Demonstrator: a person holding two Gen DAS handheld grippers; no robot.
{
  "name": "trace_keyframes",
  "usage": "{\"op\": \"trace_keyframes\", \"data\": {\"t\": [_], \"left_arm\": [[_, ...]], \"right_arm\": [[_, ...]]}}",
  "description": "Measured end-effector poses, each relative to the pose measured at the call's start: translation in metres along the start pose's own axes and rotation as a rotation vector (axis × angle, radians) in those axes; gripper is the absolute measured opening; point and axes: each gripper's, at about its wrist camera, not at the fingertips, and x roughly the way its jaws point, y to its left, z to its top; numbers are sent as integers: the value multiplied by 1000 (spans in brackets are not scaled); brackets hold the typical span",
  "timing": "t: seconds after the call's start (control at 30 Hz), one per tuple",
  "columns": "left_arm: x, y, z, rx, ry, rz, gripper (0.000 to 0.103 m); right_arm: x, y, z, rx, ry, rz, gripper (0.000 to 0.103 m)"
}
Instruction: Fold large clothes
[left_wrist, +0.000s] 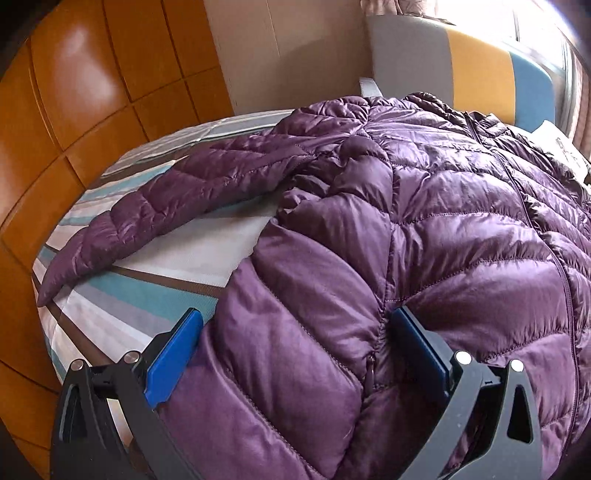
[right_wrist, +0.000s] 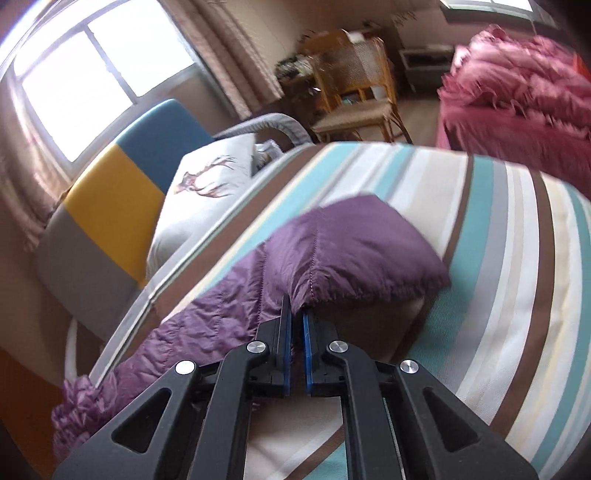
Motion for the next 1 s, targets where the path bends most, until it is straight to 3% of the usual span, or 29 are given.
{"op": "trace_keyframes", "data": {"t": [0.23,0.47,0.63,0.77,1.0], "left_arm": [[-4,-1,1,34,-31,17,101],[-4,-2,-2,31,-37,17,101],[-1,6,-3,-9,-21,-27,101],[0,5,-4,-13,-23,-29,101],[2,8,-4,-30,-10,-50,101]], "right_arm": [[-35,49,-11,-215,-56,74,5],[-63,122,-62,-436,-44,192,5],[-82,188,-114,-617,-26,306,5],[-89,237,-163,-760,40,397,5],[-93,286,-239,-1033,115,472,5]]}}
